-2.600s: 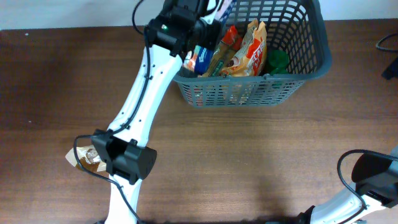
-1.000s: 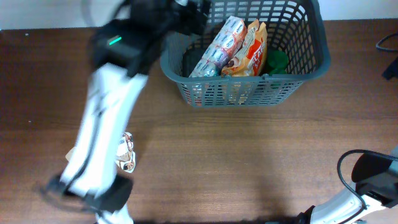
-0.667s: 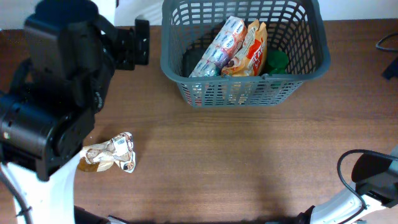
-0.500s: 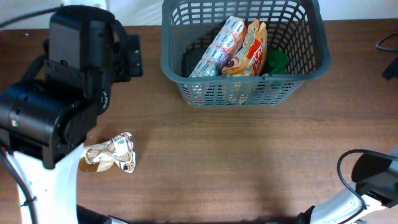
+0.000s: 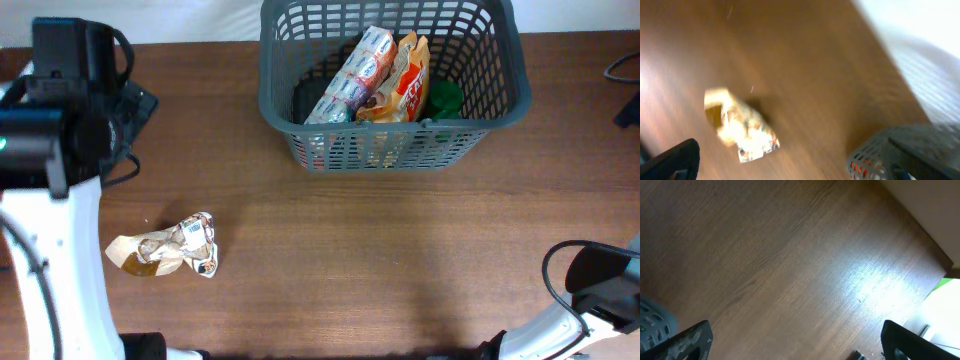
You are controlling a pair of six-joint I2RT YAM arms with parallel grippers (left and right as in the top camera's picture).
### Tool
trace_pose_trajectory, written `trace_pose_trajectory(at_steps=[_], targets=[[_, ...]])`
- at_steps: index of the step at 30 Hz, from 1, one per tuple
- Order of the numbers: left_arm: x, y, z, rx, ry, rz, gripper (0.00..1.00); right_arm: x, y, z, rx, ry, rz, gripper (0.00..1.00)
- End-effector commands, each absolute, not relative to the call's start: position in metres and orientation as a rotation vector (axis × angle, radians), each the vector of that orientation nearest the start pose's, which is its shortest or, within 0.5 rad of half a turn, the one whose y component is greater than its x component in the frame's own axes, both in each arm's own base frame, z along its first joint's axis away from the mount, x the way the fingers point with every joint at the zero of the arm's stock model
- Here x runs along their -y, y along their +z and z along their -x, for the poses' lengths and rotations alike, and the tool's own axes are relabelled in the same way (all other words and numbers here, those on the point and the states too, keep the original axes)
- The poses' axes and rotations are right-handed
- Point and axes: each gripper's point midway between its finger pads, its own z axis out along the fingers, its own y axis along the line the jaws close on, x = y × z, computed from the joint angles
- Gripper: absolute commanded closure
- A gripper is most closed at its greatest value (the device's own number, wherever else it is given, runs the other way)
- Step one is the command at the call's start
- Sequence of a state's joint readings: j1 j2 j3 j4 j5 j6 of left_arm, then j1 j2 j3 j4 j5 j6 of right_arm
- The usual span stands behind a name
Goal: Pack container
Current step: 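Move the left gripper over the crumpled snack wrapper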
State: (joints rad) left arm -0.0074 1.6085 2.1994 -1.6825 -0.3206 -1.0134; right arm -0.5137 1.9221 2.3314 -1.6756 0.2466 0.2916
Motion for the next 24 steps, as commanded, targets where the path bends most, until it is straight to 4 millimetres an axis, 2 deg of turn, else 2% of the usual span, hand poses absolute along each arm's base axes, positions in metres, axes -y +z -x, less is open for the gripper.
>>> trace_pose_trajectory(at_steps=[1,4,6,8,13,18,21,24], targets=[[-0.047,0.299,-0.299,-2.155,-0.037,1.775,0.01,0.228,0.284,-0.311,-2.581,-0.419,-1.188,0.01],[-0.046,0.262,-0.291,-2.198,0.003,1.913,0.01,0.228,0.284,-0.311,-2.582,-0.419,-1.187,0.01],[-0.046,0.233,-0.286,-2.250,0.064,1.943,0.01,0.228,0.284,-0.311,-2.582,-0.419,-1.187,0.01],[-0.044,0.216,-0.282,-2.280,0.099,1.948,0.01,0.228,0.284,-0.311,-2.582,-0.419,-1.187,0.01],[-0.030,0.184,-0.289,-2.349,0.039,1.771,0.01,0.228,0.284,-0.311,-2.582,-0.419,-1.187,0.01],[-0.028,0.156,-0.265,-2.324,0.017,1.716,0.01,0.228,0.284,-0.311,-2.582,-0.419,-1.187,0.01],[-0.027,0.139,-0.262,-2.342,-0.020,1.622,0.01,0.228,0.284,-0.311,-2.582,-0.419,-1.187,0.01],[-0.028,0.121,-0.255,-2.322,-0.031,1.629,0.01,0.228,0.284,-0.311,-2.582,-0.419,-1.187,0.01]])
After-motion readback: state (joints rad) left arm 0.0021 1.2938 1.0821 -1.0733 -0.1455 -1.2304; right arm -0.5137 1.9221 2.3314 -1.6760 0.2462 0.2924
